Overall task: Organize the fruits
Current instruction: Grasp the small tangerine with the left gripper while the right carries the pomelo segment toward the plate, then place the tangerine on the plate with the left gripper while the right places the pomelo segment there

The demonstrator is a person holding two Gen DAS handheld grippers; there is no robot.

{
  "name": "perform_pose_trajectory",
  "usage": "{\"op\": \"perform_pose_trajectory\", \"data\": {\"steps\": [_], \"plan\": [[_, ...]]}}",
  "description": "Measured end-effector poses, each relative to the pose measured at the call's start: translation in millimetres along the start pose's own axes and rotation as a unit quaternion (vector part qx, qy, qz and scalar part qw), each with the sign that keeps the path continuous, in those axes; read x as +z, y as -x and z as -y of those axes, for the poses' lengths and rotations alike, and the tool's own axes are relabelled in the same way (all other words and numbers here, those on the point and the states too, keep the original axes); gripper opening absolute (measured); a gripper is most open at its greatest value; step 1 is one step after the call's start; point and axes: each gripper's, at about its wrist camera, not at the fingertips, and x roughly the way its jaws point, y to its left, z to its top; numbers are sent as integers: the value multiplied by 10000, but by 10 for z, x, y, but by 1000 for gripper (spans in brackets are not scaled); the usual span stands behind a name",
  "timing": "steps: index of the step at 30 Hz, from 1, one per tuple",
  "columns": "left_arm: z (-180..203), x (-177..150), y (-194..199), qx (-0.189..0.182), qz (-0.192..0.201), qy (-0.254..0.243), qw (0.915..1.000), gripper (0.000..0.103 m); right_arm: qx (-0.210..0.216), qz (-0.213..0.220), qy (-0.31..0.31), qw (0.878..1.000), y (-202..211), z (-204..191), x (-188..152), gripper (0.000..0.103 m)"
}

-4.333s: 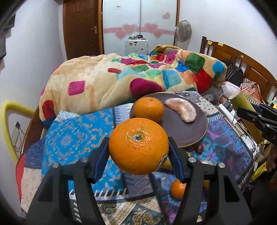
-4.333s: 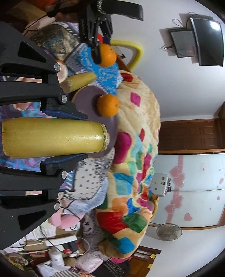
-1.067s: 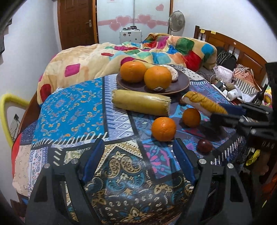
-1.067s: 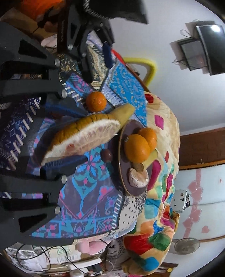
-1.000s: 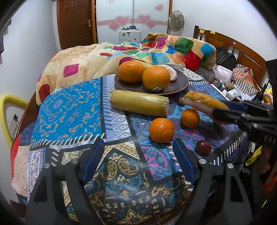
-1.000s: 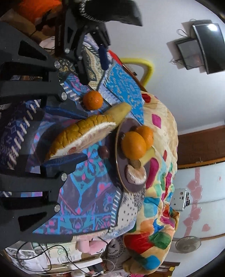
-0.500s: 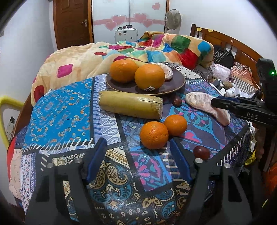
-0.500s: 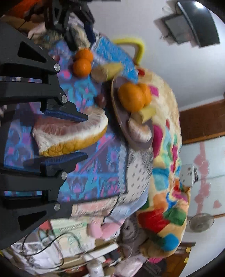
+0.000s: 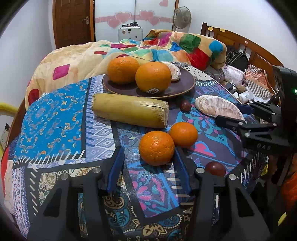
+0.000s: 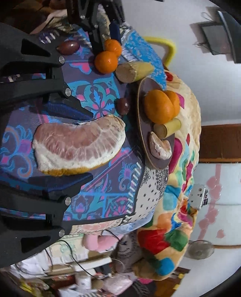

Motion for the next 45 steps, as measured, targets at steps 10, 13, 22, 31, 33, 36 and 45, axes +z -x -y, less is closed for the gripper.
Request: {"op": "perform_pose_trajectory", "data": {"steps": [10,13,22,31,33,36,45], "plan": [[-11,50,23,-55,51,64,10000,36,-82,137,-23,9999,49,-9,-29,48],[-76,65,129,-4,177,125,9998,36,-36,137,-106,9998,70,3,-30,48],[-272,319,346,157,539,222,9982,36,30,374,-223,9990,211,-2,117,47],[-307,620,280,248,701,112,9972,36,-27,876,-189,9960,380,-12,498,47],[-312,675,247,254,712,65,9971,36,-28,953,-190,9953,372,-2,588,47],[-326,773,161,222,708,14,9972,36,-137,1056,-168,9942,329,13,715,47],[-436,963,-188,222,496,-115,9985,36,-78,900,-357,9953,-40,170,1026,47]]}}
